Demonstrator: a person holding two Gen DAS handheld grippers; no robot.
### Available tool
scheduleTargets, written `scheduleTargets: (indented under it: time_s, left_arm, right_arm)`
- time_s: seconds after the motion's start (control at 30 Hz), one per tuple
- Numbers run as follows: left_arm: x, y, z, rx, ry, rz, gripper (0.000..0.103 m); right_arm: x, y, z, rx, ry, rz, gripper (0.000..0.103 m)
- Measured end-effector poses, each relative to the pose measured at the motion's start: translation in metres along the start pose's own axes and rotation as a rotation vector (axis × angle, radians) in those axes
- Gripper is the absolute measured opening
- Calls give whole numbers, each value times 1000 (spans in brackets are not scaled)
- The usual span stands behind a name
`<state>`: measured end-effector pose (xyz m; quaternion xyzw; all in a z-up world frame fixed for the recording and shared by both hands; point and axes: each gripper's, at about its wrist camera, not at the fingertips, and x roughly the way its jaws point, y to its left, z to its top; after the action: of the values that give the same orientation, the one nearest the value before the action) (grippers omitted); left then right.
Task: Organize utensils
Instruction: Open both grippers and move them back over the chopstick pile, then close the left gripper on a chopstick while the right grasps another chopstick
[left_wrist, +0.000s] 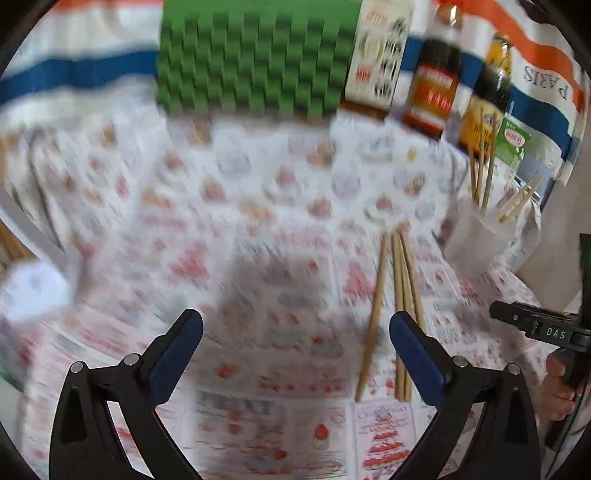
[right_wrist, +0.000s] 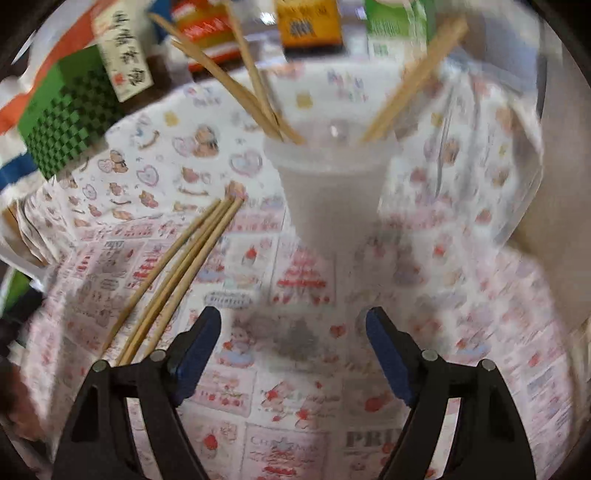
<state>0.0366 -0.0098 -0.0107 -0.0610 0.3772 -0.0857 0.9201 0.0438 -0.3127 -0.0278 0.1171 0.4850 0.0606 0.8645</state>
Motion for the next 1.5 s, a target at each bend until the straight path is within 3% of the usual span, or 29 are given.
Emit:
scheduleTargets:
  time_s: [0.1,0.23,0.4,0.5,0.6,0.7,1.0,1.03,1.13,1.2,1.3,1.4,1.5]
  left_arm:
    - [16,2,-4,-20,68,-55,100]
    - [13,-9,-8,46,55,-32,100]
    - [15,-13,-8,73,46,8,100]
    - [20,-6,-7,48,65,12,100]
    - [27,-6,-8,83,73,71,100]
    - [30,-7,-8,91,92,45,100]
    - [34,-23,-12,169,116,60,100]
    - [33,-23,-12,173,112,45,98]
    - [33,-28,-13,198,114,30,79]
    - [36,-33,-14,226,131,22,58]
    - [38,-40,-17,262,136,-4,39]
    - [36,-46,-22,303,129,-1,31]
    - [37,-53,-28,341,142,-43,31]
  right_arm:
    - [15,-5,-3,24,88,82,81]
    - [8,6,-7,-46,18,-46,82]
    - [12,4,-9,-28,69,19,82]
    - [13,7,-9,-50,62,-9,82]
    - [14,8,-9,-52,70,-17,83]
    - [15,10,-9,-63,66,-26,83]
    - [17,12,-10,-72,71,-42,83]
    - [17,11,-10,-71,72,-41,83]
    - [19,11,-9,-71,73,-41,83]
    - [19,11,-9,-73,72,-51,83]
    - [18,14,-10,-83,73,-55,83]
    - [16,19,-10,-102,62,-58,83]
    - [9,27,-11,-145,11,-74,83]
